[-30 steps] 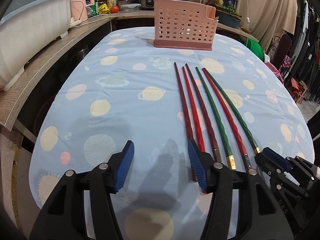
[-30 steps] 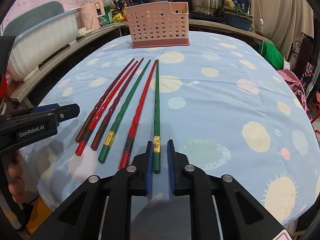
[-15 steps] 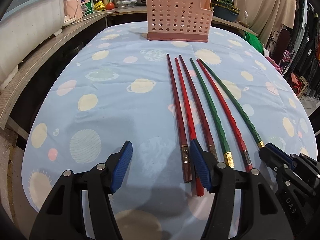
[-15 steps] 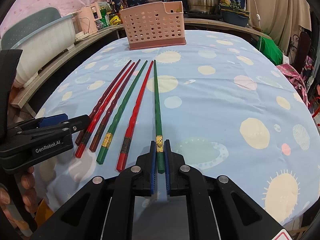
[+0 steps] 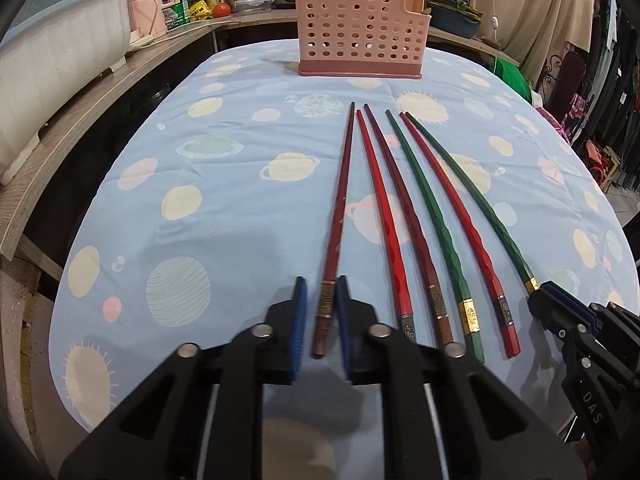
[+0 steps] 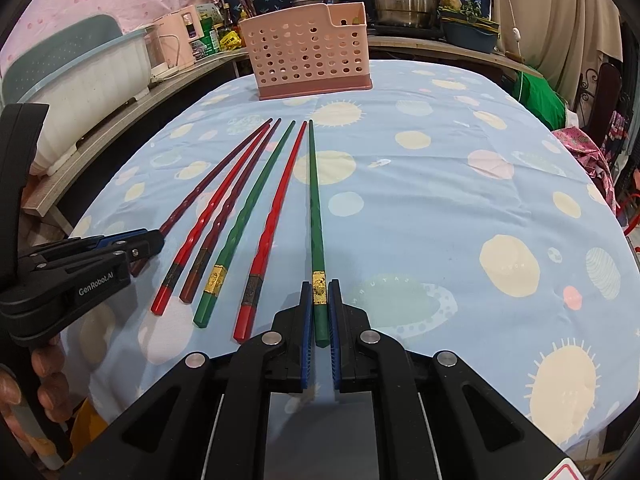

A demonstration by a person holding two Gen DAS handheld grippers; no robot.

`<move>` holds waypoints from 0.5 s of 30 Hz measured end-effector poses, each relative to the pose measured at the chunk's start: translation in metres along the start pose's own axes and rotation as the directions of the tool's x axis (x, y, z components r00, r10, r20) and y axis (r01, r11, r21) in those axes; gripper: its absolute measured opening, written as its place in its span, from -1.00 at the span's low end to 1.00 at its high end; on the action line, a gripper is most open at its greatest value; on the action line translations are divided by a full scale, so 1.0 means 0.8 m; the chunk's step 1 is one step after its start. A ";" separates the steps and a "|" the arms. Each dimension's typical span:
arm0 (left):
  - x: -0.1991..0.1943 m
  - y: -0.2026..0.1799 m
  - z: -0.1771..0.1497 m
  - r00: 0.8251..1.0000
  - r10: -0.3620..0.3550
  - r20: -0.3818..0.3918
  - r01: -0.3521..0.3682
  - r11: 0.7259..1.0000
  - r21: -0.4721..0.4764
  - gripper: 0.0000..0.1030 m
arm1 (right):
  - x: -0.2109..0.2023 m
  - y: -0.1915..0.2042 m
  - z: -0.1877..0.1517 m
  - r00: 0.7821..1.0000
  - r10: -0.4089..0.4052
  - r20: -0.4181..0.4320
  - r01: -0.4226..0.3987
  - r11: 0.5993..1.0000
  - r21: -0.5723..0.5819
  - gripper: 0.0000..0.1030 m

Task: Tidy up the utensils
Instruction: 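Grasp a green chopstick with the right tool while the left tool grasps a dark red one, then lift both held chopsticks and carry them over the pink basket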

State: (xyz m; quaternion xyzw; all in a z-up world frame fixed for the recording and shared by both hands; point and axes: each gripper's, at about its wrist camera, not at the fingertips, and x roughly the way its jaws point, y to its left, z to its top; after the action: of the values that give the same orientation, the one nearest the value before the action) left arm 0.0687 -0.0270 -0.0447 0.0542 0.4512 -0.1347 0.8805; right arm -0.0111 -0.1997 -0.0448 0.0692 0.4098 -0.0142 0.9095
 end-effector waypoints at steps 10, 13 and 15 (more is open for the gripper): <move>-0.005 0.015 0.008 1.000 -0.024 -0.017 0.023 0.999 -0.037 -0.87 | -0.012 -0.006 0.014 1.000 0.003 0.026 -0.003 1.000 0.017 -0.87; -0.011 0.021 0.016 1.000 -0.027 -0.007 0.026 0.999 -0.046 -0.87 | -0.020 -0.012 0.024 0.999 0.017 0.040 -0.019 0.999 0.038 -0.87; -0.016 0.024 0.023 1.000 -0.030 -0.002 0.030 0.998 -0.054 -0.87 | -0.027 -0.016 0.034 0.998 0.024 0.056 -0.027 0.998 0.049 -0.87</move>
State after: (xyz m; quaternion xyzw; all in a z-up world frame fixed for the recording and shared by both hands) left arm 0.0816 -0.0099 -0.0241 0.0239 0.4565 -0.1355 0.8790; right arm -0.0061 -0.2169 -0.0123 0.0966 0.3829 -0.0148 0.9186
